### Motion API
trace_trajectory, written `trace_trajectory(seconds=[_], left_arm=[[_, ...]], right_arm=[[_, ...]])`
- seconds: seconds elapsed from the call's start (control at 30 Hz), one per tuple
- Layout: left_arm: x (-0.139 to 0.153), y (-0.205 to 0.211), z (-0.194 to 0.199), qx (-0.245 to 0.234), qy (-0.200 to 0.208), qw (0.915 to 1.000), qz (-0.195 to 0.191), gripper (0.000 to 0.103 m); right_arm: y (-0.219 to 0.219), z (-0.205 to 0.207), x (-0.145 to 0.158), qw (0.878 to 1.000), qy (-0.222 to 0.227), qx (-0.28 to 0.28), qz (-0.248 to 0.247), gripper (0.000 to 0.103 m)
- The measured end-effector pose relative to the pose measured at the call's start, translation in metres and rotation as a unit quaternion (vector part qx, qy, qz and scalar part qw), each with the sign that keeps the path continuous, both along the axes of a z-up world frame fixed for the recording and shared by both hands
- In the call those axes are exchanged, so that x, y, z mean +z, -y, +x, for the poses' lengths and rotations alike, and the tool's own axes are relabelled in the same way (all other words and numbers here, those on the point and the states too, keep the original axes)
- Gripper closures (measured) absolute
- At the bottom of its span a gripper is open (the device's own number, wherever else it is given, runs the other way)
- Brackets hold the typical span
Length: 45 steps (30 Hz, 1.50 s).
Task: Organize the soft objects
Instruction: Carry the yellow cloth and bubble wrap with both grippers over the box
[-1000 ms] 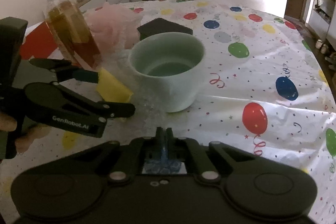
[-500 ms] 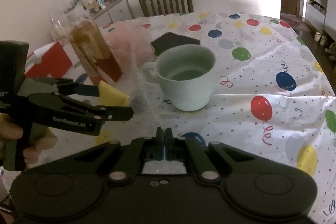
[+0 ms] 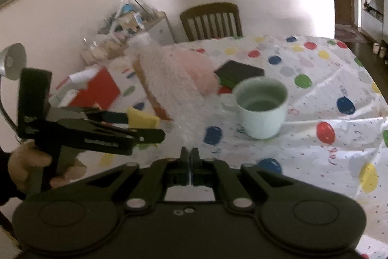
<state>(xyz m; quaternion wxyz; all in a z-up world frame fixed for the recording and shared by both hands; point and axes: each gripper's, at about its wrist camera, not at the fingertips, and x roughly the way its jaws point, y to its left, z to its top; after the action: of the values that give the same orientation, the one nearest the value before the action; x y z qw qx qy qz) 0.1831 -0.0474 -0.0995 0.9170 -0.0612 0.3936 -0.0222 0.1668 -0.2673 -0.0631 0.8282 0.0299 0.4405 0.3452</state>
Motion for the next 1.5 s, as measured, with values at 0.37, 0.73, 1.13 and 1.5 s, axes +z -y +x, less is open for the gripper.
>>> trace_trajectory(seconds=[0.37,0.73,1.13,1.5], left_arm=[[0.031,-0.062,-0.046,0.043,0.021,0.9986,-0.024,0.013],[0.057,-0.137,-0.088,0.096,0.046,0.9942,-0.019,0.013],[0.085,-0.215,-0.138,0.160,0.072,0.9844,-0.005,0.013],[0.091,-0.285,-0.171,0.215,0.069,0.9735,0.034,0.013]], right_arm=[[-0.060,-0.022,0.049,0.998,0.046,0.035,0.034,0.103],[-0.132,-0.033,0.090,0.990,0.096,0.082,0.064,0.103],[-0.222,-0.042,0.113,0.977,0.134,0.150,0.071,0.103],[-0.318,-0.038,0.102,0.975,0.115,0.185,0.044,0.103]])
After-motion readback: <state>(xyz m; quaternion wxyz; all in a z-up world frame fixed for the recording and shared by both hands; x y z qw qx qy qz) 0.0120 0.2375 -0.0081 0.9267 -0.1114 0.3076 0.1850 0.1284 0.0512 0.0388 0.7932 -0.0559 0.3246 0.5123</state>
